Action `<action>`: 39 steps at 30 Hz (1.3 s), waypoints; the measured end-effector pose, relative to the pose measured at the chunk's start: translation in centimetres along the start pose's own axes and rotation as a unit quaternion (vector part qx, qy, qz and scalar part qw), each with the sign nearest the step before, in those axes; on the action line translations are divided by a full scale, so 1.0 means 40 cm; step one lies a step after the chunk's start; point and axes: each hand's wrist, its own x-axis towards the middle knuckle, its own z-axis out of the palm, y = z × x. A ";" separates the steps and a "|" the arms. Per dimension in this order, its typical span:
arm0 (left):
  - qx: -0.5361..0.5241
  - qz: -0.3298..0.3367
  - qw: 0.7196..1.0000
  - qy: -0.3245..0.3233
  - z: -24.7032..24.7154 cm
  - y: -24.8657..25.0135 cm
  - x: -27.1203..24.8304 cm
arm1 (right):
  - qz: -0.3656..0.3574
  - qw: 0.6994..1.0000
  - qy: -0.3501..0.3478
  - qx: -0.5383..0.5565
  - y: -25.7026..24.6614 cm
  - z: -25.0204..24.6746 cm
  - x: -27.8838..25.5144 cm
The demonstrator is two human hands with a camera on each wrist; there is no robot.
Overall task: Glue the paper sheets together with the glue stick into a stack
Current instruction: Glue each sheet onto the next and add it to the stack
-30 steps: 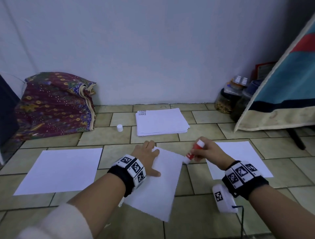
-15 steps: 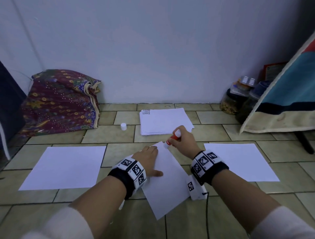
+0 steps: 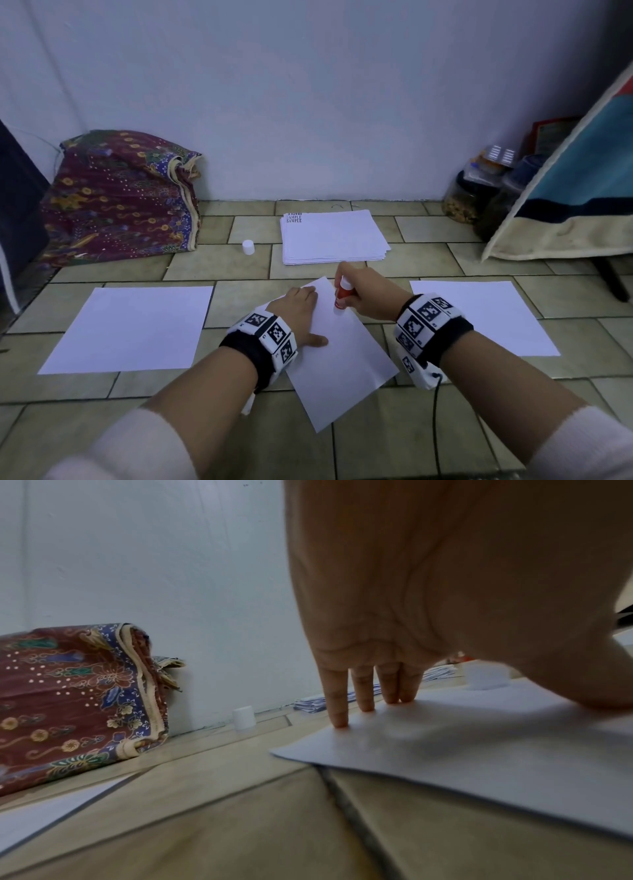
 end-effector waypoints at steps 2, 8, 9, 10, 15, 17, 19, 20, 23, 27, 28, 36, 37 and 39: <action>0.012 0.002 1.000 -0.010 -0.005 -0.001 0.002 | -0.010 1.000 -0.013 0.005 0.005 -0.004 -0.040; 0.046 0.017 0.998 -0.031 -0.023 -0.014 0.002 | -0.052 0.997 -0.051 0.026 0.038 -0.013 -0.138; 0.053 0.020 0.998 -0.034 -0.027 -0.019 0.001 | -0.058 0.996 -0.058 0.033 0.044 -0.015 -0.150; 0.061 0.022 0.997 -0.037 -0.030 -0.025 0.001 | -0.062 0.995 -0.064 0.037 0.052 -0.015 -0.162; 0.082 0.025 0.995 -0.044 -0.031 -0.050 -0.001 | -0.076 0.993 -0.079 0.038 0.079 -0.014 -0.212; 0.083 0.026 0.995 -0.046 -0.029 -0.058 -0.001 | -0.078 0.992 -0.092 0.033 0.080 -0.022 -0.222; 0.083 0.031 0.995 -0.043 -0.027 -0.065 -0.001 | -0.077 0.991 -0.110 0.024 0.080 -0.038 -0.221; 0.084 0.034 0.995 -0.040 -0.026 -0.069 -0.001 | -0.072 0.990 -0.117 0.021 0.082 -0.047 -0.218; 0.082 0.039 0.995 -0.036 -0.025 -0.078 -0.008 | -0.045 0.993 -0.097 0.054 0.095 -0.080 -0.206; 0.066 0.019 0.998 -0.014 -0.027 -0.101 -0.026 | -0.019 0.967 0.009 0.254 0.101 -0.119 -0.193; 0.060 0.011 0.998 -0.007 -0.026 -0.109 -0.030 | -0.012 0.949 0.036 0.314 0.102 -0.125 -0.187; 0.028 -0.023 0.999 0.000 -0.015 -0.152 -0.056 | -0.021 0.770 0.125 0.626 0.127 -0.116 -0.110; 0.017 -0.023 1.000 -0.001 -0.014 -0.156 -0.058 | -0.020 0.741 0.133 0.657 0.120 -0.115 -0.103; 0.002 -0.023 1.000 -0.011 -0.013 -0.165 -0.059 | 0.003 0.662 0.159 0.732 0.107 -0.112 -0.088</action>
